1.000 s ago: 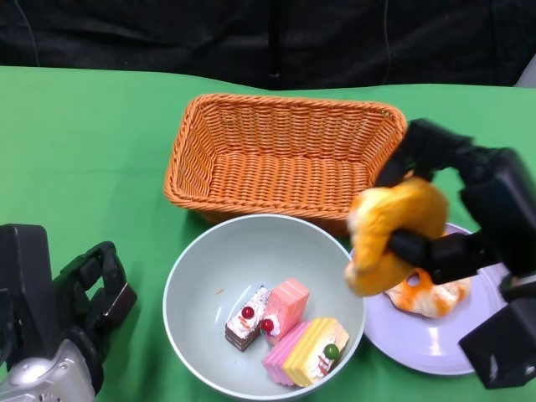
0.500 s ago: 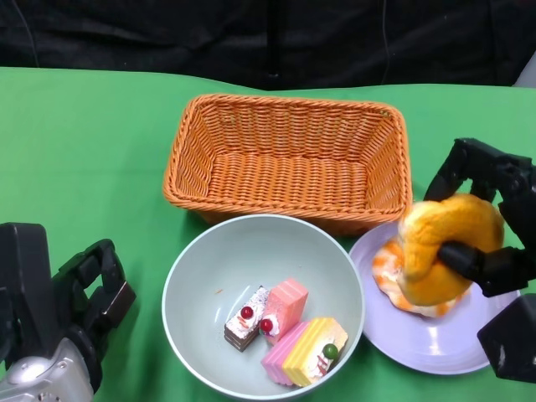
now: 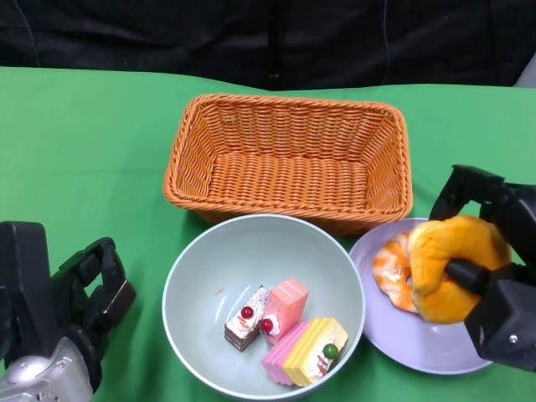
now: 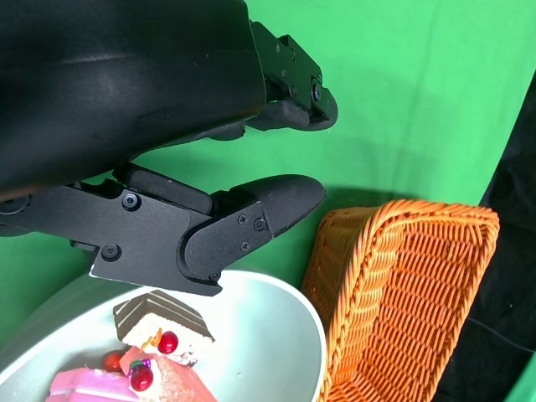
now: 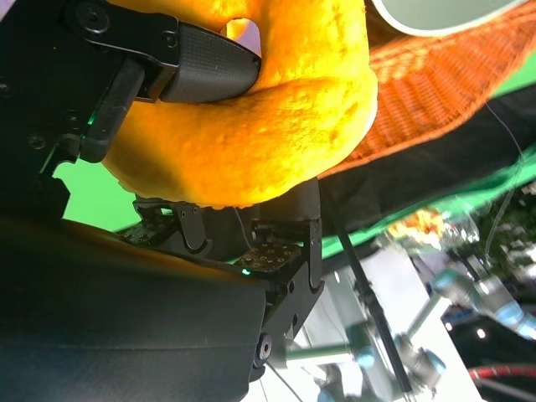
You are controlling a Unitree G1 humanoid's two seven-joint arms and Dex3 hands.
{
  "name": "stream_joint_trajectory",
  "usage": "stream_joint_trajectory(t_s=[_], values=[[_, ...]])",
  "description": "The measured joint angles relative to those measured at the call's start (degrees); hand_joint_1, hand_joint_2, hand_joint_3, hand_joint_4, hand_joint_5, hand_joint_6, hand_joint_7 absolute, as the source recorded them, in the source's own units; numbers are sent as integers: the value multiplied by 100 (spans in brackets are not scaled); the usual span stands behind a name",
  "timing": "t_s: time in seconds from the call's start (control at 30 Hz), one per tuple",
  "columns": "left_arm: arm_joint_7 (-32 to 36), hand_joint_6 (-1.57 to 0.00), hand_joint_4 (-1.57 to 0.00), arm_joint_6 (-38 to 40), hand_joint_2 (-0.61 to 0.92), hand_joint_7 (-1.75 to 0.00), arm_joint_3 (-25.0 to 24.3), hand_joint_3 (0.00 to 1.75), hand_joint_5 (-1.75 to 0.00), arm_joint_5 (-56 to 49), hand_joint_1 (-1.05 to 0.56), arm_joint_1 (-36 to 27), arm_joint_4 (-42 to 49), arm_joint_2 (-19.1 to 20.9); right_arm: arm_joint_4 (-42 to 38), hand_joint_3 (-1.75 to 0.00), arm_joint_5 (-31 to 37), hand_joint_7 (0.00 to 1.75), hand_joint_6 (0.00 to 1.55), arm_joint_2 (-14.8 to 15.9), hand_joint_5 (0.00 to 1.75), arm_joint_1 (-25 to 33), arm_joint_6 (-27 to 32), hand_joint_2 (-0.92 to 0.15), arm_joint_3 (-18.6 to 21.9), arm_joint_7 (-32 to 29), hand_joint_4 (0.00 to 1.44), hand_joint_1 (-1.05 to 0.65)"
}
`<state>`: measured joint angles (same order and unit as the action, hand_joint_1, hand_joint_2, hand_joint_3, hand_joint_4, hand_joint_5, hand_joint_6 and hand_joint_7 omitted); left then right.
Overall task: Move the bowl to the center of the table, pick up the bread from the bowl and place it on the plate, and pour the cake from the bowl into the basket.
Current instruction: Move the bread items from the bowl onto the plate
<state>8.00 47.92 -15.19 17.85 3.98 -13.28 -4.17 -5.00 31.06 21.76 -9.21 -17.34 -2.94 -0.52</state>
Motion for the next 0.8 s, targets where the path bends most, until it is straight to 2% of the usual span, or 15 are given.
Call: stream_joint_trajectory(t_s=[0.07, 0.13, 0.17, 0.2, 0.23, 0.27, 0.37, 0.43, 0.57, 0.8], values=[[0, -28, 0, 0, 92, -1, 5, 80, -62, 1, -53, -2, -17, 0, -61, -122, -7, 95, 91, 47, 156, -25, 183, -45, -43, 185, 86, -23], [-1, -28, 0, 0, 92, -1, 12, 80, -62, 1, -53, -5, -20, 0, -86, -96, -24, 66, 89, 59, 119, -25, 353, -53, -105, 352, 83, -28], [-1, -28, 0, 0, 92, -1, 18, 79, -61, 1, -53, -6, -20, 0, -89, -69, -23, 43, 84, 72, 100, -26, 448, -66, -157, 429, 75, -35], [-1, -28, 0, 0, 92, -1, 23, 79, -60, 2, -53, -6, -20, 0, -88, -52, -13, 31, 85, 76, 92, -26, 545, -74, -190, 503, 73, -37], [-1, -27, 0, 0, 92, -1, 24, 79, -60, 4, -53, -7, -20, 0, -58, -36, 36, 14, 64, 94, 75, -25, 684, -85, -226, 606, 50, -48], [-1, -27, 0, 3, 92, -1, 28, 79, -59, 4, -53, -7, -22, 1, -11, -29, 124, 7, 52, 148, 66, -22, 849, -88, -281, 741, 36, -55], [-2, -27, 0, 23, 92, -1, 71, 79, -58, 0, -55, -10, -23, 17, 154, -22, 315, 1, 25, 313, 47, 20, 1138, -92, -402, 991, 8, -69], [-2, -27, 0, 23, 92, -1, 79, 79, -59, 0, -56, -10, -23, 17, 266, -22, 316, 0, 14, 353, 37, 42, 1237, -92, -403, 1032, 2, -74], [-1, -26, 0, 22, 92, -1, 71, 78, -59, 4, -58, -10, -22, 17, 575, -18, 436, 0, 7, 384, 15, 164, 1322, -92, -402, 963, 0, -84], [-7, -25, 0, 22, 92, 0, 61, 77, -57, 16, -59, -10, -12, 76, 1327, -15, 692, 0, 6, 384, 10, 506, 1295, -92, -393, 675, 0, -85]])
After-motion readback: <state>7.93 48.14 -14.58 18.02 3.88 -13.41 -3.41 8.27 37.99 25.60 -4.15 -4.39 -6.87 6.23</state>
